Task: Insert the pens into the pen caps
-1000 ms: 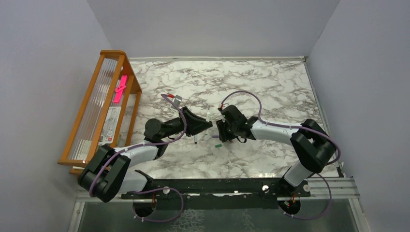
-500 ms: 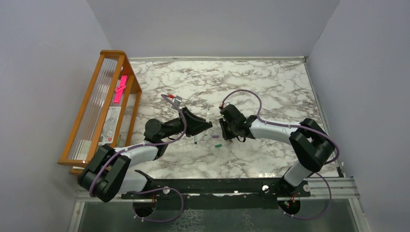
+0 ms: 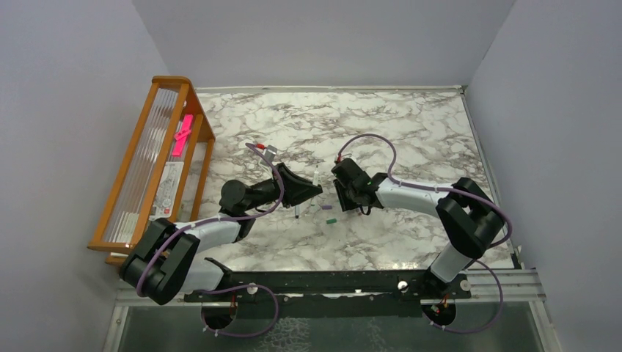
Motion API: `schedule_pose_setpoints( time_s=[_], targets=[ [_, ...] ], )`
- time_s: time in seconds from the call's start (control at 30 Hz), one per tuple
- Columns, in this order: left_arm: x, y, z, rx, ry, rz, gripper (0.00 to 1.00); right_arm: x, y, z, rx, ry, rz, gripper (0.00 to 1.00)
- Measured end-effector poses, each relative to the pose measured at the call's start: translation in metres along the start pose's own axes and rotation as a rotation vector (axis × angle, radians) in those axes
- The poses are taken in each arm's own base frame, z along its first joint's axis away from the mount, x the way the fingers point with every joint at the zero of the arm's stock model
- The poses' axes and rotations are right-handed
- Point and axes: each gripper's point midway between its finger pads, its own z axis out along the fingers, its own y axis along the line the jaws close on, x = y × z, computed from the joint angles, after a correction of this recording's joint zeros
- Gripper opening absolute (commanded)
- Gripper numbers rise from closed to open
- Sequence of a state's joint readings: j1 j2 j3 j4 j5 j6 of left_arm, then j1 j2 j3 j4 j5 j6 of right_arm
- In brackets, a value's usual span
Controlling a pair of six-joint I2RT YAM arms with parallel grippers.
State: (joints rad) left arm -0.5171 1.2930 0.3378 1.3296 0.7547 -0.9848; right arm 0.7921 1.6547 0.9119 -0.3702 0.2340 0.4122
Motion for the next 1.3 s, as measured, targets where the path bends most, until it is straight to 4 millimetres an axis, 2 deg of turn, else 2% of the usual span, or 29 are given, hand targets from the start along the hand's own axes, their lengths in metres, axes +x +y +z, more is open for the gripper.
schedule_pose_setpoints(
  time_s=[0.17,0.27,0.33,0.57,0.6,0.7,1.3],
  targets=[
    [0.000,0.000,0.000,0.000,0.000,0.000,0.00,-0.006,-0.001,0.003,0.020,-0.008,0.002,0.36],
    [0.000,0.000,0.000,0.000,0.000,0.000,0.00,-0.006,0.000,0.003,0.018,-0.008,0.002,0.26],
    [0.000,0.000,0.000,0.000,0.000,0.000,0.00,-0.007,0.001,0.003,0.010,-0.008,-0.001,0.24],
    [0.001,0.001,0.000,-0.002,0.001,-0.002,0.00,-0.010,0.025,0.003,-0.127,-0.019,-0.025,0.22],
    [0.001,0.001,-0.001,-0.002,0.002,-0.002,0.00,-0.010,0.028,0.003,-0.142,-0.023,-0.028,0.19],
    [0.003,0.001,-0.001,-0.005,0.004,-0.006,0.00,-0.009,0.030,0.004,-0.162,-0.030,-0.032,0.02],
    [0.003,0.002,-0.002,-0.006,0.004,-0.003,0.00,-0.023,0.010,0.001,-0.043,-0.067,-0.049,0.01]
  ],
)
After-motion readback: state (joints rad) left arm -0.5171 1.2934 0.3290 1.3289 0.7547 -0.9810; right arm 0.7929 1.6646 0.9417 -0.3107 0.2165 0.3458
